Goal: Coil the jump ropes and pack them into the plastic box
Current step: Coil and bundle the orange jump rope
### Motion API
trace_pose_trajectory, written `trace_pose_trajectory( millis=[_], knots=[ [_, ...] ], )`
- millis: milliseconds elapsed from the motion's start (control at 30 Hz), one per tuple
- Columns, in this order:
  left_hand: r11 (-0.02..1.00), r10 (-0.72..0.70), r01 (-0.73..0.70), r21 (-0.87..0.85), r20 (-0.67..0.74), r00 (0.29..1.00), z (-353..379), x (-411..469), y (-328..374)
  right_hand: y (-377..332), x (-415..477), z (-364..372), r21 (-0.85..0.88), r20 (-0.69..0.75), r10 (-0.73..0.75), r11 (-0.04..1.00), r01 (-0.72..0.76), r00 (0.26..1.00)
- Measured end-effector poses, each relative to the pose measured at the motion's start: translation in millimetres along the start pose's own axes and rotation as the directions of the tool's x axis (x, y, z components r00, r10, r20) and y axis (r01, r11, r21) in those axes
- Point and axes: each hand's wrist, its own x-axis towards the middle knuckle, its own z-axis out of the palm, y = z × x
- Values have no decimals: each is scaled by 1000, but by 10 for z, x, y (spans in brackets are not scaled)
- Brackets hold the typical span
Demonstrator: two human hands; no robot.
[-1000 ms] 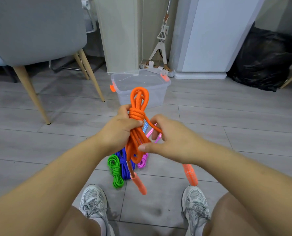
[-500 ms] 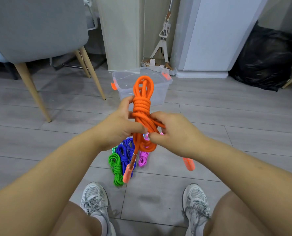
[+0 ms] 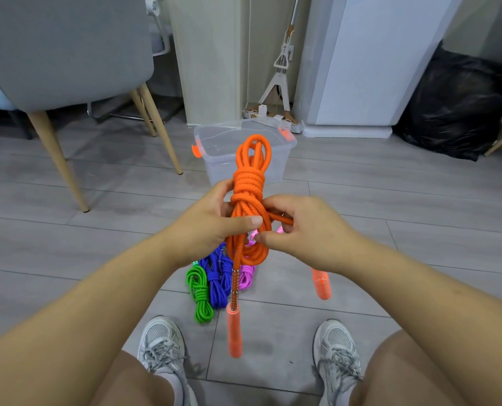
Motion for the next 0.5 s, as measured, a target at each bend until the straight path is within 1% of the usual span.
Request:
trace_pose_trajectory(
  millis=[67,167,200,267,333,400,433,500],
  knots=[
    [1000,18,-18,6,-47,999,22,10,-14,-1,-3,-6,-36,-37,-2,999,1,999],
    [998,64,-65,0,-153,986,75,39,-68,-6,-5,19,-102,-124,7,995,-20,992],
    [996,86,-85,14,-188,978,89,52,-93,-14,-2,37,-124,-152,8,992,-28,988],
    [988,138,-117,99,-248,959,95,88,-153,-23,15,75,-164,-207,2,986,-36,978],
    [967,187,-128,218,-275,943,101,95,-171,-14,40,95,-184,-256,-3,982,-46,967],
    [942,218,-125,310,-284,934,92,94,-163,-6,54,106,-178,-274,2,983,-53,962],
    [942,211,-118,314,-280,937,89,93,-160,-4,58,117,-177,-276,2,983,-53,961],
    [959,178,-111,260,-253,951,92,87,-154,-7,57,140,-189,-286,-4,981,-52,958]
  ],
)
